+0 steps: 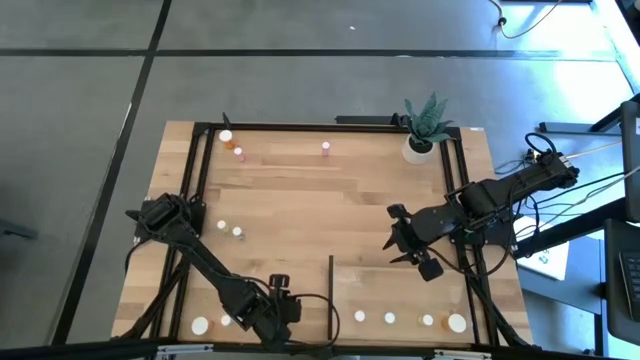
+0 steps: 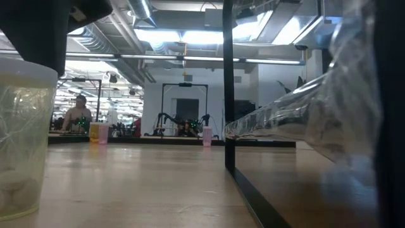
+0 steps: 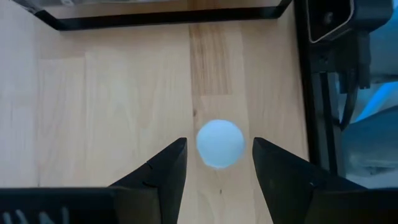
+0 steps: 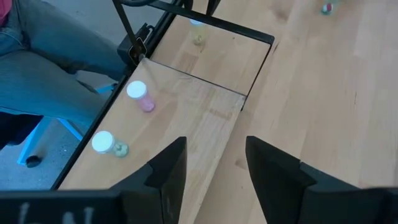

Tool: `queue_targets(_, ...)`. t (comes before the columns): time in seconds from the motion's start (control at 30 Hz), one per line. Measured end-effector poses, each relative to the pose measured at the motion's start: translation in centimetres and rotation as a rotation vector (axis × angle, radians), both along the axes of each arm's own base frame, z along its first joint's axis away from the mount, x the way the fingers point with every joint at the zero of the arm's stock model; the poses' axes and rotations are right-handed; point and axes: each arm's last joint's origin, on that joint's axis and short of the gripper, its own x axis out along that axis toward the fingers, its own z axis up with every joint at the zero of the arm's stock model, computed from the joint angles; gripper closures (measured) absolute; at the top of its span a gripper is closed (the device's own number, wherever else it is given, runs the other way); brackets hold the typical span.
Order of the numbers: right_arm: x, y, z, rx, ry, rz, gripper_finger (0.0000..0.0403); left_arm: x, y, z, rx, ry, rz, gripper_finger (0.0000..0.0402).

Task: Pick and place medicine bottles onto shelf by color
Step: Put the bottom yellow pill bottle on the shelf aligned with the other yellow pill bottle

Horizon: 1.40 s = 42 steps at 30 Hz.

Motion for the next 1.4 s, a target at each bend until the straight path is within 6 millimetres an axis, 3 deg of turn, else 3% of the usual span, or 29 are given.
queue_targets(0.27,0.0,0.0,0.0,0.0,0.0,0.0,0.0236,0.0,0.0,0.0,-0.009,0.0,0.0,0.0225)
queue_targets(0.73,0.0,0.0,0.0,-0.001,0.0,0.0,0.0236,-0.1,0.5,-2.7,-0.03,-0.035,0.013,0.0225)
queue_targets(1.2,0.0,0.0,0.0,-0.001,0.0,0.0,0.0236,-0.2,0.4,-2.7,-0.041,-0.032,0.036,0.0226)
queue_targets(1.4,0.0,0.0,0.0,-0.001,0.0,-0.001,0.0236,-0.1,0.4,-2.7,-0.052,-0.043,0.037,0.0254)
